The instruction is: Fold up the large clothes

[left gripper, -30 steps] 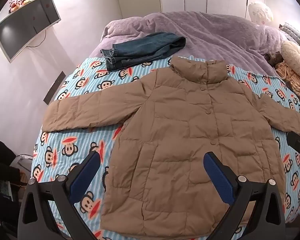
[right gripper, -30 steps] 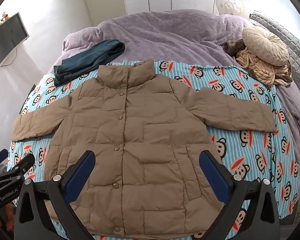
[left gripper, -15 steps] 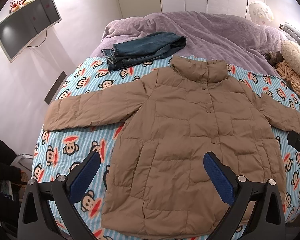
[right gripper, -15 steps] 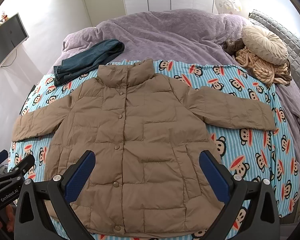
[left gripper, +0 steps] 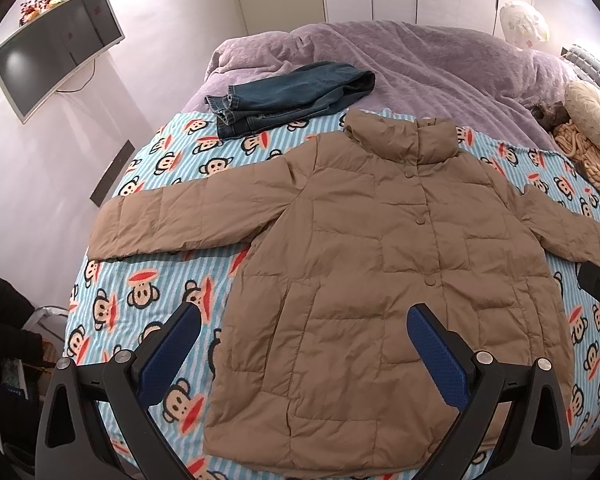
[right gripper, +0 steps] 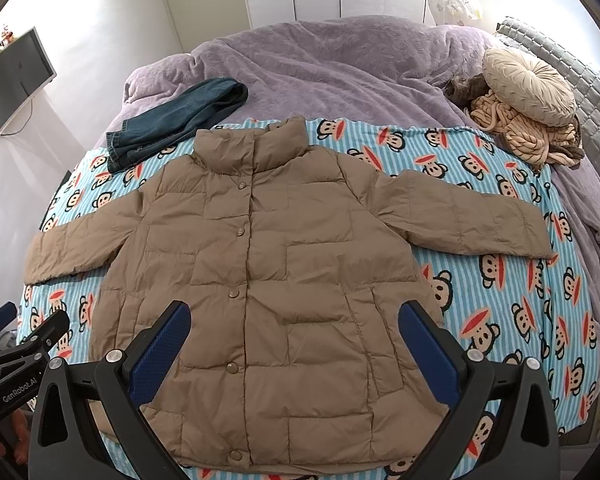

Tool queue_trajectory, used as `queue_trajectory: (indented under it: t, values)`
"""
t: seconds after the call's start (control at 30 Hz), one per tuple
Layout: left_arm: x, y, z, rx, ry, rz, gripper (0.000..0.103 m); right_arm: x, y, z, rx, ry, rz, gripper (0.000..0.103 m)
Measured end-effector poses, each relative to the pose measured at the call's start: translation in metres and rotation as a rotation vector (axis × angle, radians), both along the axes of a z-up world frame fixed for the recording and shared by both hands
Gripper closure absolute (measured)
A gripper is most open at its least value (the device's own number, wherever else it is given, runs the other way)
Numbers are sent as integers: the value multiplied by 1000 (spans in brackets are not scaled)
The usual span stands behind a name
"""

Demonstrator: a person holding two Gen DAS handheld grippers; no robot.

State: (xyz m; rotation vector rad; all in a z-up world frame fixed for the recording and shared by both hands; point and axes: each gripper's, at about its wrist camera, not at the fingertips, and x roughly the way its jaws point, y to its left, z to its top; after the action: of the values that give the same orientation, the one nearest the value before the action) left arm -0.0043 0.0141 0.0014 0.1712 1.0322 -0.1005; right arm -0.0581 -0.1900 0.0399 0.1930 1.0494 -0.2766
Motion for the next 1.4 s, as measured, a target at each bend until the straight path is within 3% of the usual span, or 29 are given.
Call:
queue_trajectory:
  t: [0.77, 1.1, 1.3, 1.4]
  values:
    - [-2, 6, -2, 0, 5, 2, 0, 0, -1, -1, 3, 4, 1, 0]
    - [-2, 2, -13, 0, 44, 2, 0, -2, 0, 0, 11, 13, -1, 0]
    - [3, -4, -17, 32, 168, 6, 0, -4, 3, -3, 25, 22, 1, 0]
    - [4, -7, -19, 10, 132, 3, 0, 5, -10, -8, 40, 37, 3, 0]
